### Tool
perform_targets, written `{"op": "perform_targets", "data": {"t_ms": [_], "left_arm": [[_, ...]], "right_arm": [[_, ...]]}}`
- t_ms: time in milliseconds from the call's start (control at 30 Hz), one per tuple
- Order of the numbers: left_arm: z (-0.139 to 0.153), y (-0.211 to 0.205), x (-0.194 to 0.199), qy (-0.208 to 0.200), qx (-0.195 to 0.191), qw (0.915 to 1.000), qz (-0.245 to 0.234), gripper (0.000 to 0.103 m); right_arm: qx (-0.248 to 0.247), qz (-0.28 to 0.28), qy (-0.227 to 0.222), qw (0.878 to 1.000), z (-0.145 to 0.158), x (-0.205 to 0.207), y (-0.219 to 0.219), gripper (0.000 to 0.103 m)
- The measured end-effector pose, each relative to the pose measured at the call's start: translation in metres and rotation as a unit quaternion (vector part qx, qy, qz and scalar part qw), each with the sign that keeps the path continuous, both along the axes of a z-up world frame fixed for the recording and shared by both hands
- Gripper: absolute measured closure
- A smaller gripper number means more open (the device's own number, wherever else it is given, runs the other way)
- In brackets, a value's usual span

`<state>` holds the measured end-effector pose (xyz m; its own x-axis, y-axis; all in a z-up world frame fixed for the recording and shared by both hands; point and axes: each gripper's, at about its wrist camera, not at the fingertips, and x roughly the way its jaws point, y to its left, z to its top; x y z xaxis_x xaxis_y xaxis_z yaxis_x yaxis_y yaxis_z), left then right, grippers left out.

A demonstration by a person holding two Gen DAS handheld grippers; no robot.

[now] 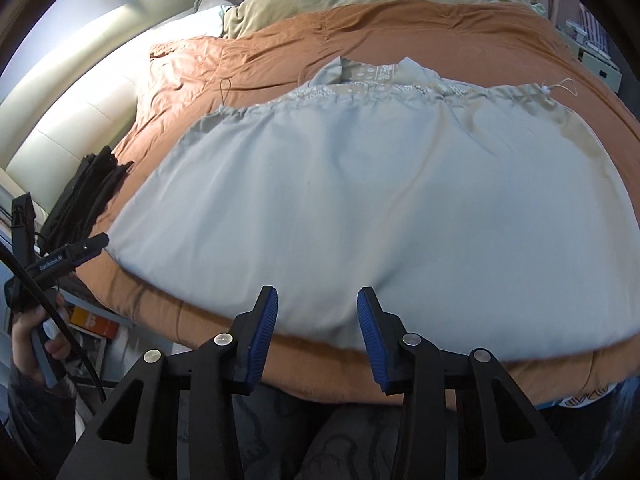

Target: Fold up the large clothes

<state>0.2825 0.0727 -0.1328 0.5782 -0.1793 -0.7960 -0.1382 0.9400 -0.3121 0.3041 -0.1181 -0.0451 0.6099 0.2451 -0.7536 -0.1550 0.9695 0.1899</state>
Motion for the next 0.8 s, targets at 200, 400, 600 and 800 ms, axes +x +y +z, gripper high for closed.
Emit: {"op": "perform_targets", "data": {"t_ms": [200, 400, 600, 800], "left_arm": [[-0.015, 0.012, 0.001, 0.011, -0.025, 0.9994, 0.022, 0.032], [-0.033, 0.024, 0.006, 0.027, -0.039, 0.9979, 0.045, 0.036], [-0.039, 0.029, 0.014, 0.027, -0.07, 0.9962, 0.044, 0.053], [-0.043, 0.034, 0.024, 0.034, -0.107, 0.9925, 0.048, 0.067]], "right_arm": [[-0.02, 0.005, 0.017, 1.0, -0.019, 0.006, 0.017, 0.075], [-0.025, -0.013, 0.027, 0.999, -0.027, 0.031, 0.018, 0.078], [-0.049, -0.009, 0.044, 0.998, -0.037, 0.072, 0.024, 0.078], [-0.062, -0.021, 0.054, 0.996, -0.036, 0.123, 0.025, 0.079]]}}
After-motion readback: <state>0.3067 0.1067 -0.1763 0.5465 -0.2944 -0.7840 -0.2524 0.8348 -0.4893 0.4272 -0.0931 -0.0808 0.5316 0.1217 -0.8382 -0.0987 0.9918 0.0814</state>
